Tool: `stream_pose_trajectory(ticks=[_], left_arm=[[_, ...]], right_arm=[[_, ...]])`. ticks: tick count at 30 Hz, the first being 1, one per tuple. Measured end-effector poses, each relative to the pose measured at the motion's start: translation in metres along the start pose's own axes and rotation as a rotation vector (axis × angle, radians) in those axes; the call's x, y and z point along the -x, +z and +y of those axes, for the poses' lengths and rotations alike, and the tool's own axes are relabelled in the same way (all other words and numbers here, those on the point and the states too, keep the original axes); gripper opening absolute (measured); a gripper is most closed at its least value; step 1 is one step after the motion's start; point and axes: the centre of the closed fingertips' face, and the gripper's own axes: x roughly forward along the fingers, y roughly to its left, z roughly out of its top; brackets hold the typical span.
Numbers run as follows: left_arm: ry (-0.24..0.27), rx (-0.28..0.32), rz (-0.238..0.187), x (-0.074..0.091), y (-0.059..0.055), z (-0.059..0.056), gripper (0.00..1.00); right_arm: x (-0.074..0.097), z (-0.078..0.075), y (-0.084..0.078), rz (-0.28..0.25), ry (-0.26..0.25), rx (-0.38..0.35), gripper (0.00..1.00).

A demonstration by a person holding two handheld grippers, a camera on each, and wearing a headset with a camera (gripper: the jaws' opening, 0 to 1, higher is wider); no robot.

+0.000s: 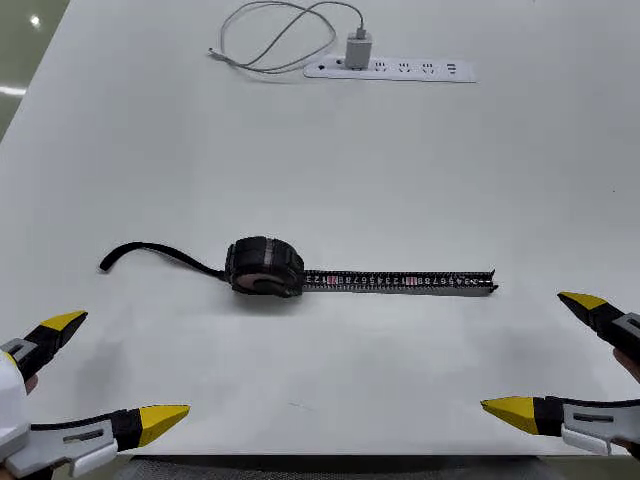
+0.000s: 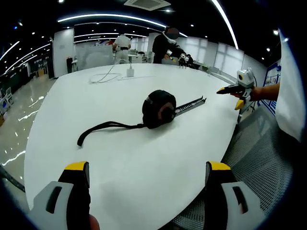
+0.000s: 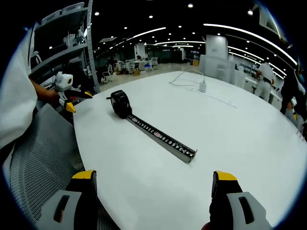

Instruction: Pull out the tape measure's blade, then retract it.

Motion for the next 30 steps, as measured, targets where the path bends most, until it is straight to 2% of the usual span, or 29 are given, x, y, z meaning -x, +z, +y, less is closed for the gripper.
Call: stream_pose_trajectory(ticks=[3, 6, 17, 30], left_arm=[[0.001, 0.002, -0.001, 0.000, 0.000, -0.001, 0.99], [0.002, 0.001, -0.013, 0.001, 0.004, -0.002, 0.99], [0.012, 0.001, -0.039, 0.000, 0.017, 0.000, 0.99], [0.005, 0.003, -0.028, -0.003, 0.014, -0.004, 0.97]], right_arm=[[0.000, 0.002, -0.002, 0.003, -0.005, 0.000, 0.99], [0.001, 0.003, 0.000, -0.016, -0.005, -0.033, 0.99], [0.000, 0.002, 0.000, -0.024, -0.017, -0.034, 0.99], [-0.002, 0.006, 0.004, -0.037, -0.013, -0.043, 0.99]])
